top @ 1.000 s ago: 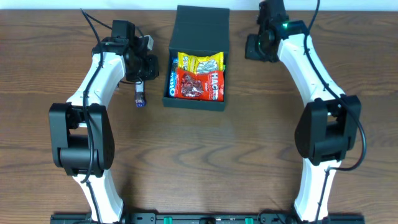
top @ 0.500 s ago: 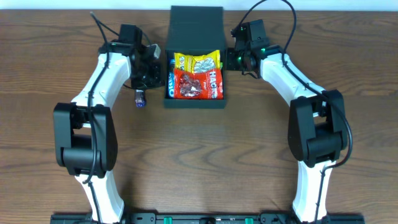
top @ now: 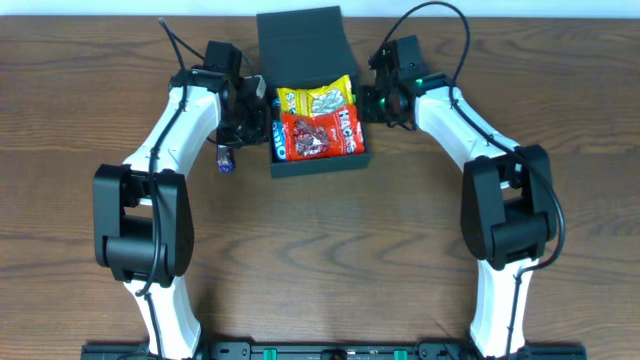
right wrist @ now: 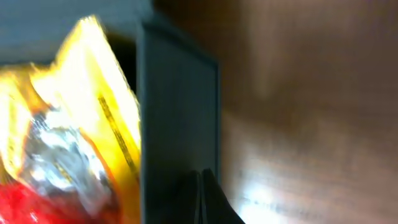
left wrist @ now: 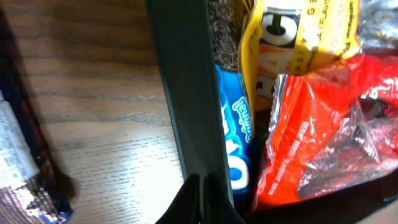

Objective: Pack container

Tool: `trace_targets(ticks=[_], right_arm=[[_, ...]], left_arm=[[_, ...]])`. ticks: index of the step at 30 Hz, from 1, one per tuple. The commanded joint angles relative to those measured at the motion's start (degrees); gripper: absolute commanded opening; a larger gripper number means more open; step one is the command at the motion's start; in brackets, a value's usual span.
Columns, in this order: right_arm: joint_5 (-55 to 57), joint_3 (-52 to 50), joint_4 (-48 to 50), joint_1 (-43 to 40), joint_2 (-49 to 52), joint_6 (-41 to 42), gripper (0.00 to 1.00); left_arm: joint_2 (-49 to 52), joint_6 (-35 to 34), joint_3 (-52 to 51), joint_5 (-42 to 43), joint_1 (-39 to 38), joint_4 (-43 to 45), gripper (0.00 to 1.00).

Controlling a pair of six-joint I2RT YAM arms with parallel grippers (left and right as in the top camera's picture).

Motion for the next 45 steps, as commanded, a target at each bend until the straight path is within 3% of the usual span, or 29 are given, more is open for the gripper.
trace_targets(ticks=[1,18,24,25,26,28,31,45], right_arm=[[-3.37,0.0,-2.75,2.95,-0.37,0.15,0.01],[0.37,1.03,-9.7,2.86,-2.64,0.09,0.01],[5.6,1.66,-8.2,-0.42,-10.6,-4.07,0.01],[5.68,1.66,-7.56,-0.76,-11.69,-4.61,0.07],[5.68,1.66,-6.97,-1.01,-12.68,-4.81,0.21],[5.68,1.66,-5.66,-1.38,-14.14,-4.81,0.45],[5.66,1.66,-5.11,-1.36,-14.34,-4.81,0.48],[5.66,1.64,-5.31,-1.36,-14.32,-4.81,0.49]], left_arm=[[0.74,0.15,0.39,-0.13,0.55,0.96,0.06],[-0.74,0.17,0.94,-3.5,2.99,2.43,0.06],[-3.69,3.98,0.94,-17.73,6.36,2.51,0.06],[-3.61,5.05,0.87,-18.18,6.56,2.54,0.06],[-3.41,6.25,0.85,-17.99,6.58,2.58,0.06],[-2.89,8.13,0.79,-17.99,6.45,2.71,0.25],[-1.64,9.4,0.72,-18.25,6.49,3.02,0.43],[5.84,9.6,0.72,-19.43,6.54,6.69,0.51]])
